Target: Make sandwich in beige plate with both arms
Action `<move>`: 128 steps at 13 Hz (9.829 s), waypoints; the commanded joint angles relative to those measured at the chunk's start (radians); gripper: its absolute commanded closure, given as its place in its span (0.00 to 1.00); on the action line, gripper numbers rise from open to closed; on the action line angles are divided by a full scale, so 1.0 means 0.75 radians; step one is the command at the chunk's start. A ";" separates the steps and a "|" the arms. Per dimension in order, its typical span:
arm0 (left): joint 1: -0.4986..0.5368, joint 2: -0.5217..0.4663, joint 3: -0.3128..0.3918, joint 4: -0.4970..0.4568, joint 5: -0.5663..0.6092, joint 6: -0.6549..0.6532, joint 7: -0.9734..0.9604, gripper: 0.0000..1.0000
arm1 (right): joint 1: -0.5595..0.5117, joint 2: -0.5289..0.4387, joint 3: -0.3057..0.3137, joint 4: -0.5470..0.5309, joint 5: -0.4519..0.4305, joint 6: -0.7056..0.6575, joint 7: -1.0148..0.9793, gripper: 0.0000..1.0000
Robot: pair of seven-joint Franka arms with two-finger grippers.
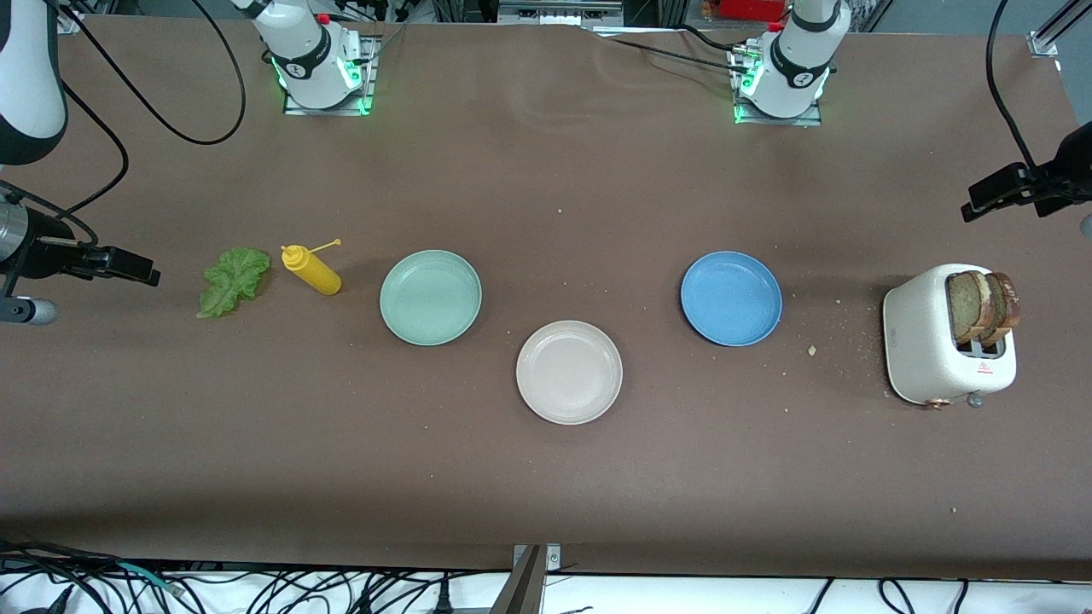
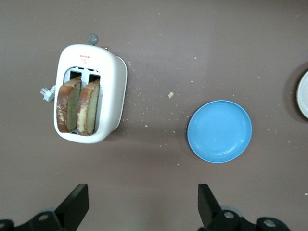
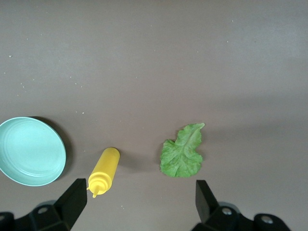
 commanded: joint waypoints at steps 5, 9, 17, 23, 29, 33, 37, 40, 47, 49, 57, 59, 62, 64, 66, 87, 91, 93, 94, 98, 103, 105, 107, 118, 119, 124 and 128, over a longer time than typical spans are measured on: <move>0.130 0.010 -0.005 -0.307 0.034 0.379 0.186 0.00 | -0.007 -0.009 0.009 0.002 -0.017 0.003 0.015 0.00; 0.203 0.000 -0.007 -0.513 0.034 0.641 0.221 0.00 | -0.007 -0.009 0.009 0.002 -0.015 0.003 0.015 0.00; 0.230 0.037 -0.007 -0.692 0.018 0.938 0.317 0.00 | -0.009 -0.007 0.009 0.002 -0.015 0.003 0.003 0.00; 0.246 0.106 -0.009 -0.741 0.012 1.103 0.364 0.09 | -0.011 -0.007 0.009 0.000 -0.013 0.003 -0.003 0.00; 0.263 0.113 -0.007 -0.731 0.014 1.059 0.474 1.00 | -0.011 -0.007 0.009 0.002 -0.015 0.003 -0.005 0.00; 0.271 0.117 -0.004 -0.611 0.030 0.874 0.530 1.00 | -0.011 -0.007 0.009 0.000 -0.015 0.003 -0.005 0.00; 0.267 0.123 -0.009 -0.332 0.032 0.430 0.532 1.00 | -0.011 -0.007 0.009 0.002 -0.013 0.003 -0.005 0.00; 0.234 0.123 -0.021 -0.193 0.018 0.215 0.528 1.00 | -0.011 -0.007 0.009 0.002 -0.013 0.003 -0.005 0.00; 0.020 0.292 -0.021 -0.105 -0.490 0.056 0.503 1.00 | -0.011 -0.007 0.009 0.002 -0.011 0.003 -0.005 0.00; 0.013 0.394 -0.031 -0.107 -0.725 0.040 0.509 1.00 | -0.013 -0.007 0.009 0.000 -0.011 0.003 -0.005 0.00; -0.193 0.630 -0.058 -0.107 -1.352 0.256 0.380 1.00 | -0.015 -0.007 0.009 0.002 -0.017 0.005 -0.005 0.00; -0.305 0.677 -0.058 -0.107 -1.434 0.418 0.380 1.00 | -0.013 0.010 0.009 0.000 -0.017 0.003 -0.005 0.00; -0.400 0.765 -0.058 -0.105 -1.555 0.506 0.382 1.00 | -0.011 0.044 0.009 -0.002 -0.013 0.042 -0.011 0.00; -0.475 0.846 -0.058 -0.066 -1.585 0.651 0.395 1.00 | -0.011 0.053 0.009 -0.012 -0.011 0.057 -0.141 0.00; -0.541 0.890 -0.058 -0.064 -1.643 0.737 0.405 1.00 | -0.013 0.055 0.009 -0.061 0.001 0.097 -0.362 0.00; -0.610 1.053 -0.013 0.106 -1.868 0.933 0.652 0.00 | -0.024 0.014 -0.220 -0.910 1.159 0.441 -2.664 0.01; -0.606 1.041 0.028 0.092 -1.862 1.075 0.652 0.00 | -0.024 0.048 -0.222 -0.989 1.294 0.509 -2.923 0.01; -0.606 1.023 0.083 0.081 -1.797 1.075 0.648 0.00 | -0.024 0.093 -0.220 -1.008 1.394 0.527 -3.042 0.01; -0.604 1.013 0.116 0.077 -1.752 1.075 0.638 0.00 | -0.024 0.134 -0.220 -1.008 1.461 0.525 -3.099 0.01; -0.604 0.823 0.277 -0.094 -1.606 1.073 0.628 0.00 | -0.022 0.243 -0.218 -1.008 1.635 0.523 -3.272 0.01; -0.600 0.561 0.464 -0.358 -1.249 1.051 0.614 0.00 | 0.056 0.253 -0.199 -1.008 1.758 0.580 -3.282 0.11; -0.600 0.489 0.549 -0.389 -1.061 0.959 0.601 0.00 | 0.072 0.257 -0.199 -1.008 1.785 0.601 -3.284 0.29; -0.602 0.424 0.635 -0.369 -0.785 0.812 0.520 0.00 | 0.095 0.255 -0.199 -1.004 1.795 0.623 -3.310 0.78; -0.631 0.301 0.603 0.057 -0.162 0.069 0.059 0.00 | 0.547 0.179 -0.201 -0.832 1.673 1.275 -2.925 1.00; -0.631 0.299 0.599 0.075 -0.162 0.034 0.059 0.00 | 0.573 0.184 -0.203 -0.810 1.577 1.294 -2.823 1.00; -0.633 0.284 0.597 0.249 -0.127 -0.193 0.059 0.00 | 0.657 0.214 -0.203 -0.683 0.944 1.298 -2.169 1.00; -0.649 0.195 0.587 0.229 -0.062 -0.220 0.059 0.00 | 0.723 0.267 -0.203 -0.562 0.477 1.278 -1.696 1.00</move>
